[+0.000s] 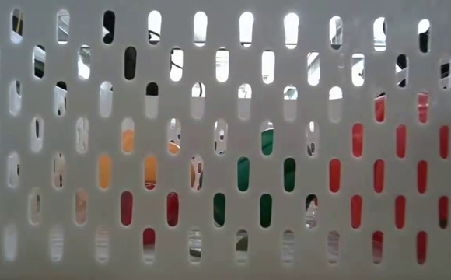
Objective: Pick and placing Produce into tupperware
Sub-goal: Put the top peach into the white bin
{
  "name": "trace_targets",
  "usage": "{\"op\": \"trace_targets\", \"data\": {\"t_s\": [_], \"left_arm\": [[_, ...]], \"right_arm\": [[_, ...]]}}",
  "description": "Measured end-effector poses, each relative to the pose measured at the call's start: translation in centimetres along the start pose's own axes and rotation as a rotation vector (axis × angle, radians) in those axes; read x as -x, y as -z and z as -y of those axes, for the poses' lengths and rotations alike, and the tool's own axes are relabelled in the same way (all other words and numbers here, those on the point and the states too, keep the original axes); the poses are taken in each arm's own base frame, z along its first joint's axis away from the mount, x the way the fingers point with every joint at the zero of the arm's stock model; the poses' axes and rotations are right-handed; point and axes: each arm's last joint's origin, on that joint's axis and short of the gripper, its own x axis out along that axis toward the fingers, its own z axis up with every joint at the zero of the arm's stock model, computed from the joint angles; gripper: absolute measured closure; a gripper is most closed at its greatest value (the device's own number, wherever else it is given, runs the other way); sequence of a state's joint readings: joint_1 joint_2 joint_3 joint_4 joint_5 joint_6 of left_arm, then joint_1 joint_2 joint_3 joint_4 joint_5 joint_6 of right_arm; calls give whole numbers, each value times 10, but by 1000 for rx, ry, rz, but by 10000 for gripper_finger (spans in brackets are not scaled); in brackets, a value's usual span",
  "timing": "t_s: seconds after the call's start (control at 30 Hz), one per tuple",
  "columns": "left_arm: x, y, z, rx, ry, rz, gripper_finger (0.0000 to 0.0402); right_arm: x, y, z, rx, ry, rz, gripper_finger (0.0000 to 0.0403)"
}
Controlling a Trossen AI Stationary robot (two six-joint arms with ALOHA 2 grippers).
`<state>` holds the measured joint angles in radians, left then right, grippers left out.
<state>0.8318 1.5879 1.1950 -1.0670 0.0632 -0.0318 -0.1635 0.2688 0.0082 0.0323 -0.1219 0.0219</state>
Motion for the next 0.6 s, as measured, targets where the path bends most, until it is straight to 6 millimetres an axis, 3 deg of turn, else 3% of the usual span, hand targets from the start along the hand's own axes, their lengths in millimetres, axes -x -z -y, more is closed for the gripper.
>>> {"op": "trace_targets", "data": {"t_s": [0.6], "left_arm": [[-5,-7,-1,45,-28,42,208]], "right_arm": [[0,0,0,0,0,0,402]]}}
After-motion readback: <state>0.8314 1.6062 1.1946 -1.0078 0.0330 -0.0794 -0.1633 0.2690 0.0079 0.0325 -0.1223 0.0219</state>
